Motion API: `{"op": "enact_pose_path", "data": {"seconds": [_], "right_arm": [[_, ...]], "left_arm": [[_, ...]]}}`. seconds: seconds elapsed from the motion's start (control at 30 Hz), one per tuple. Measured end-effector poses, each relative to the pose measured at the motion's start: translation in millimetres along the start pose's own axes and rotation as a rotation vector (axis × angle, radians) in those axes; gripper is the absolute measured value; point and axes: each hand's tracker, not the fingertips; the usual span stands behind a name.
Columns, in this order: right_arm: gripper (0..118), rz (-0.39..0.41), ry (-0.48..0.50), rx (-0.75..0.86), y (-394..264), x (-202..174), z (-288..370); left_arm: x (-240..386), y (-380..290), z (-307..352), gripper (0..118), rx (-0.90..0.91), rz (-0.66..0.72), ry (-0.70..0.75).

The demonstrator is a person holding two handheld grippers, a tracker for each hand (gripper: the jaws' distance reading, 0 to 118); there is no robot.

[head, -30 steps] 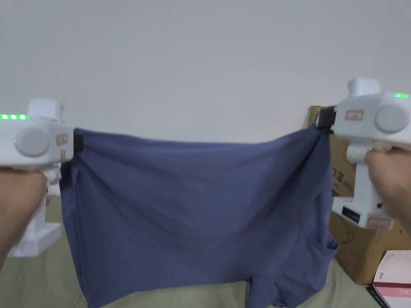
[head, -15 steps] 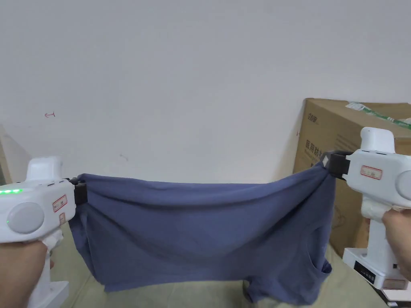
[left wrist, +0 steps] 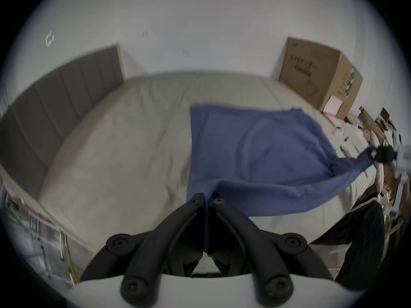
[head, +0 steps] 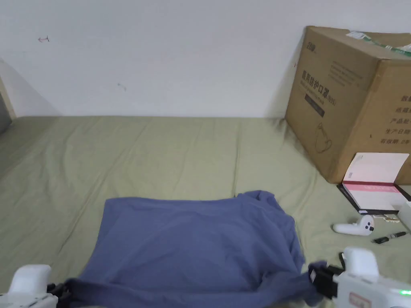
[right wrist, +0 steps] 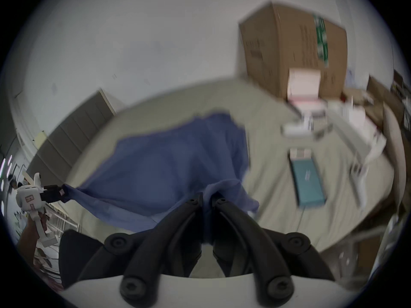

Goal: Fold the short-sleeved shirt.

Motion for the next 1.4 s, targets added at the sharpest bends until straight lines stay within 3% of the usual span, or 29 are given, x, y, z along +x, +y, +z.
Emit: {"op": "enact_pose_path", "data": {"seconds": [0.07, 0.17, 0.2, 0.27, 0.3, 0.37, 0.47, 0.57, 0.63, 0.67, 0.7, 0.73, 0.77, 0.8, 0.87, 1.07, 1.13, 1.17, 1.2, 1.23, 1.3, 1.4], "right_arm": [[6, -0.036, -0.031, -0.089, -28.1, 5.5, -26.4], [10, -0.084, -0.069, -0.14, -43.7, 13.5, -45.4], [36, -0.093, -0.076, -0.163, -44.8, 15.5, -48.2], [106, -0.098, -0.041, -0.146, -43.9, 19.0, -39.7], [115, -0.099, -0.045, -0.128, -42.1, 17.0, -33.8], [115, -0.062, -0.079, -0.013, -34.7, 5.1, -4.8], [115, 0.077, -0.035, 0.257, -24.5, -28.9, 48.5], [114, 0.191, -0.007, 0.532, -26.1, -64.1, 94.6], [110, 0.208, 0.046, 0.626, -30.8, -79.9, 112.8], [101, 0.194, 0.078, 0.631, -31.9, -85.7, 117.7], [69, 0.192, 0.077, 0.626, -33.4, -91.0, 120.4], [27, 0.198, 0.063, 0.625, -35.6, -97.9, 121.9], [0, 0.224, 0.025, 0.626, -36.9, -102.3, 119.4], [0, 0.233, -0.003, 0.641, -40.6, -105.9, 120.1], [0, 0.252, 0.047, 0.59, -42.7, -110.3, 119.2], [0, 0.263, 0.025, 0.525, -56.1, -105.1, 109.6], [0, 0.238, 0.022, 0.497, -59.6, -101.6, 105.3], [0, 0.221, 0.02, 0.474, -59.7, -97.4, 101.2], [0, 0.204, 0.014, 0.452, -60.5, -95.7, 99.0], [0, 0.19, 0.013, 0.447, -61.5, -94.0, 98.3], [0, 0.165, 0.018, 0.432, -62.4, -88.2, 95.2], [0, 0.146, 0.002, 0.404, -62.7, -82.6, 91.4]], "left_arm": [[-2.1, -17.5, -23.1, 2, -0.1, 0.02, 0.024], [2.6, -24.0, -29.6, 6, -0.11, 0.051, 0.049], [2.7, -22.7, -29.2, 31, -0.105, 0.061, 0.046], [9.2, -17.5, -17.8, 113, -0.087, 0.042, 0.086], [11.8, -15.9, -8.2, 115, -0.072, 0.044, 0.078], [22.6, -11.2, 28.3, 110, 0.102, 0.052, 0.029], [41.9, -9.1, 79.9, 116, 0.375, -0.007, -0.065], [54.9, -13.6, 108.8, 118, 0.574, -0.1, -0.024], [65.4, -19.1, 119.6, 116, 0.629, -0.151, 0.046], [68.7, -21.7, 122.2, 112, 0.638, -0.162, 0.069], [75.8, -21.2, 126.0, 93, 0.616, -0.155, 0.053], [76.7, -23.5, 125.5, 61, 0.608, -0.158, 0.058], [78.0, -24.8, 122.9, 22, 0.573, -0.168, 0.084], [78.0, -27.4, 117.8, 1, 0.523, -0.185, 0.123], [66.2, -35.6, 109.1, 1, 0.475, -0.176, 0.103], [18.3, -54.6, 68.7, 1, 0.122, -0.064, 0.079], [1.7, -60.8, 54.1, 5, 0.099, -0.03, 0.104], [-6.8, -60.8, 45.3, 29, 0.06, -0.018, 0.084], [-10.9, -59.9, 39.5, 89, 0.039, -0.003, 0.081], [-14.4, -58.4, 32.0, 117, 0.011, -0.002, 0.076], [-24.7, -59.8, 9.9, 109, -0.077, -0.009, 0.051], [-28.7, -52.6, -27.6, 109, -0.1, -0.031, 0.073]]}}
